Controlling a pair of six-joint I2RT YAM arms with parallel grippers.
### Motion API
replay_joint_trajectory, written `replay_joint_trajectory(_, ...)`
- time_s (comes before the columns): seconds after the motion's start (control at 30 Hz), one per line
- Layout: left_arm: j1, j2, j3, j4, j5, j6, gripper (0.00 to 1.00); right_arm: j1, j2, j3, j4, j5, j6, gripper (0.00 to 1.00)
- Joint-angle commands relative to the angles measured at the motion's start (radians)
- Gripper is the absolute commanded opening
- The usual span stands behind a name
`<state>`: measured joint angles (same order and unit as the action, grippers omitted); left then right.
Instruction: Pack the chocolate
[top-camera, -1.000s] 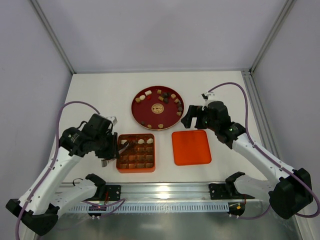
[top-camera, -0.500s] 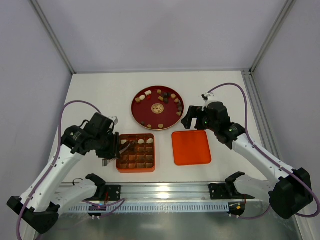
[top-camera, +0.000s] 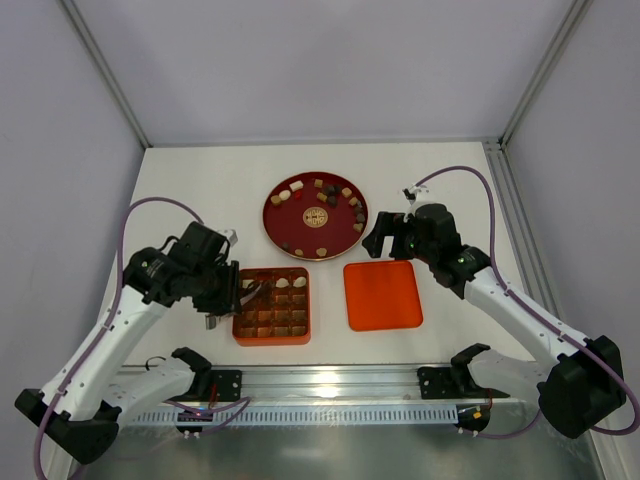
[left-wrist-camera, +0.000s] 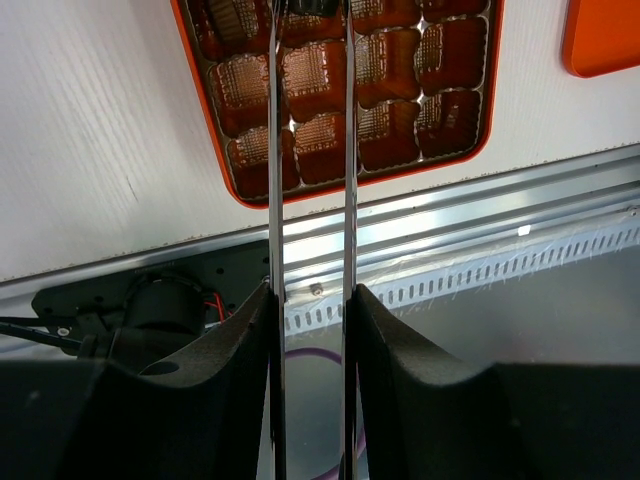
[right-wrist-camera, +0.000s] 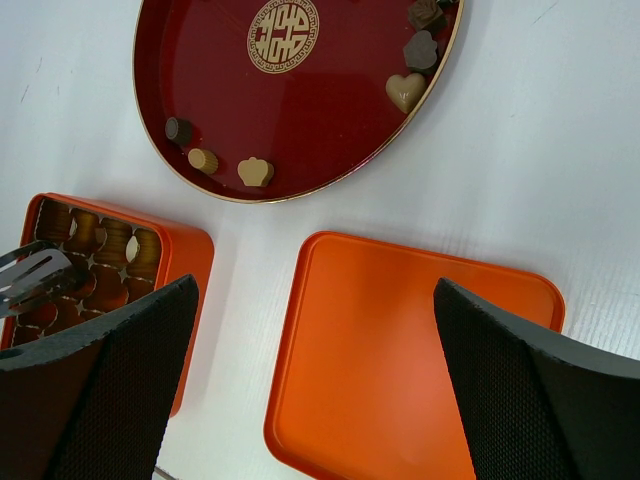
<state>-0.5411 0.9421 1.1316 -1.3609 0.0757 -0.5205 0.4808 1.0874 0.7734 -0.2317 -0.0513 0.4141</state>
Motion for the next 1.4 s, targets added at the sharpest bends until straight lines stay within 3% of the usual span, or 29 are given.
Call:
replay_joint_trajectory(0.0,-0.003,-0.002,0.043,-0.076,0.004,0.007,0.36,0.004,-0.001,0.006,0.045,0.005,-0.005,1.0)
replay_joint_trajectory(0.33,-0.003,-0.003,0.054,-0.079,-0.001,0.001,0.36,0.004,-0.001,0.001,0.046,0.007,-0.003,1.0)
replay_joint_trajectory(0.57,-0.003,0.024,0.143,-0.06,-0.004,-0.019,0.35,0.004,0.008,0.015,0.043,-0.001,-0.009,1.0)
replay_joint_trajectory(0.83,0.015,0.208,0.347,0.026,-0.198,-0.004,0.36,0.002,0.026,0.07,0.02,-0.015,-0.034,1.0)
replay_joint_trajectory(1.1,0.21,0.581,0.62,0.207,-0.231,0.111,0.36,0.002,0.023,0.113,-0.014,-0.054,-0.046,1.0)
replay_joint_trajectory(1.37,0.484,0.892,0.669,0.466,-0.183,0.12,0.34,0.002,-0.012,0.115,-0.052,-0.032,-0.044,1.0)
